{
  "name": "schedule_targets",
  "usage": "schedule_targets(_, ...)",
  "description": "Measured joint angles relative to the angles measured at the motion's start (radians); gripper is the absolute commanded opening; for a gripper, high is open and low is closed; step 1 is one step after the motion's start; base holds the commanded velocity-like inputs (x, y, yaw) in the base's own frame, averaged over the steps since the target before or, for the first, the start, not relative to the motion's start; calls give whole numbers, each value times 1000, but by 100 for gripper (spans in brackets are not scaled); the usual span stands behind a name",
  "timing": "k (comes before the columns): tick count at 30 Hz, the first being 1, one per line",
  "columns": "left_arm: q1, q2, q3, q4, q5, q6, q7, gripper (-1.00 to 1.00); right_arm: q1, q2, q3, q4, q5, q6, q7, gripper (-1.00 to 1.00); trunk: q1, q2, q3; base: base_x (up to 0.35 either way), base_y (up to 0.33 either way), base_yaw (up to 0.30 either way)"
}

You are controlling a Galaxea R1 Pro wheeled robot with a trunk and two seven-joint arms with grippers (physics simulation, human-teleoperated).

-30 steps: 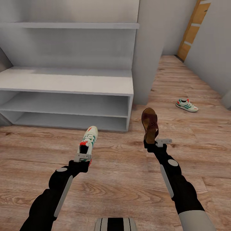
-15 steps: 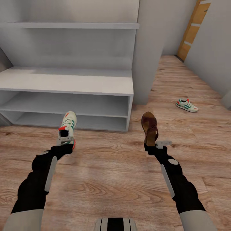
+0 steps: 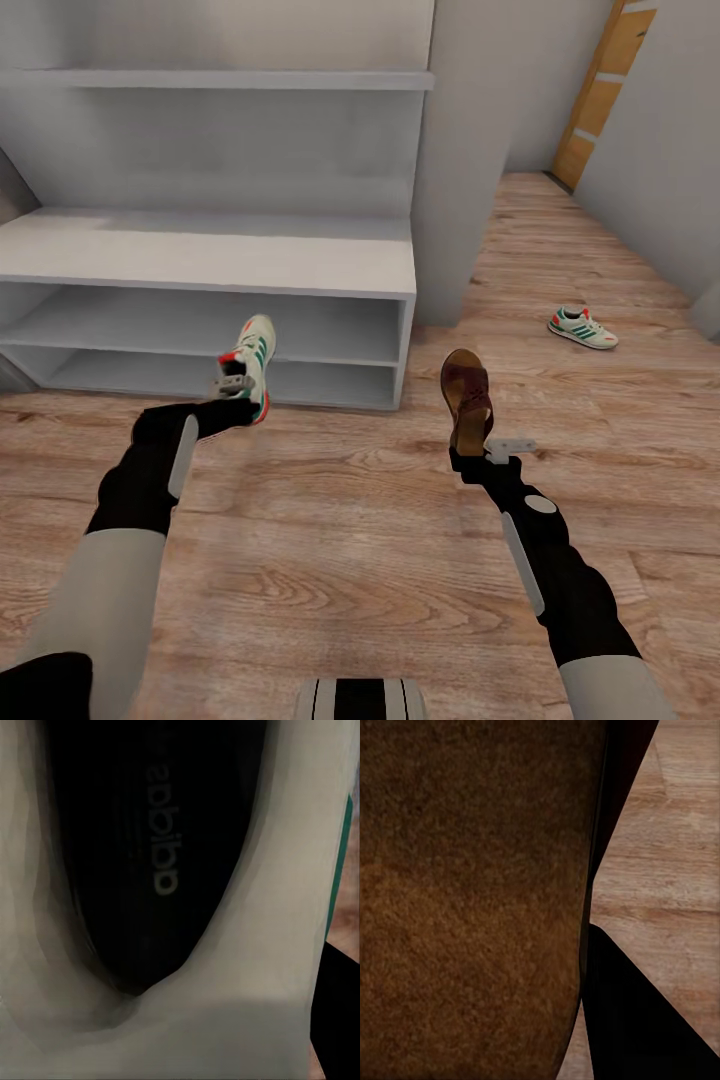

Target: Pick up the two gym shoes and the two sandals from the corridor floor and place them onto the hallstand (shoe rack) in the corridor, making sure they are on the rack and not on the floor. Arrange them so the two gym shoes are next to each other and the two sandals are next to each other.

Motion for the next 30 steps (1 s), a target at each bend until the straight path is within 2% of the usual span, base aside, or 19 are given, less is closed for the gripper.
schedule_targets(2, -39, 1, -1, 51, -1, 0, -2, -100, 0, 0, 0, 0, 0, 0, 0, -100, 0, 0, 0, 0, 0, 0)
schedule_targets(5, -129, 22, -4, 192, -10, -1, -3, -100, 0, -1, -5, -1, 1, 15, 0, -100, 0, 0, 0, 0, 0, 0)
schedule_targets(7, -188, 47, -6, 287, -12, -1, -3, -100, 0, -1, -46, -1, 4, 43, 0, -100, 0, 0, 0, 0, 0, 0)
schedule_targets(9, -227, 73, -14, 359, -15, -1, -2, -100, 0, -1, -148, -1, 9, 65, 0, -100, 0, 0, 0, 0, 0, 0)
schedule_targets(10, -247, 92, -23, 402, -20, -1, -1, -100, 0, 0, -230, -1, 4, 83, 0, -100, 0, 0, 0, 0, 0, 0)
schedule_targets(12, -276, 119, -47, 454, -17, -1, 0, -100, 0, 0, -339, -6, 11, 144, 0, -100, 0, 0, 0, 0, 0, 0)
schedule_targets(14, -297, 131, -79, 475, -9, 0, 3, -100, 0, 0, -377, -38, 3, 218, 1, -100, 0, 0, 0, 0, 0, 0)
schedule_targets(19, -312, 138, -124, 492, -12, 0, 6, -100, 0, 0, -396, -138, 0, 321, 2, -100, 0, 0, 0, 0, 0, 0)
schedule_targets(25, -306, 139, -155, 487, -85, 0, 1, -100, 0, 0, -399, -160, 0, 339, 2, -100, 0, 0, 0, 0, 0, 0)
schedule_targets(30, -294, 140, -157, 485, -98, -1, -4, -100, 0, 0, -399, -162, 0, 342, 2, -100, 0, 0, 0, 27, 15, 0)
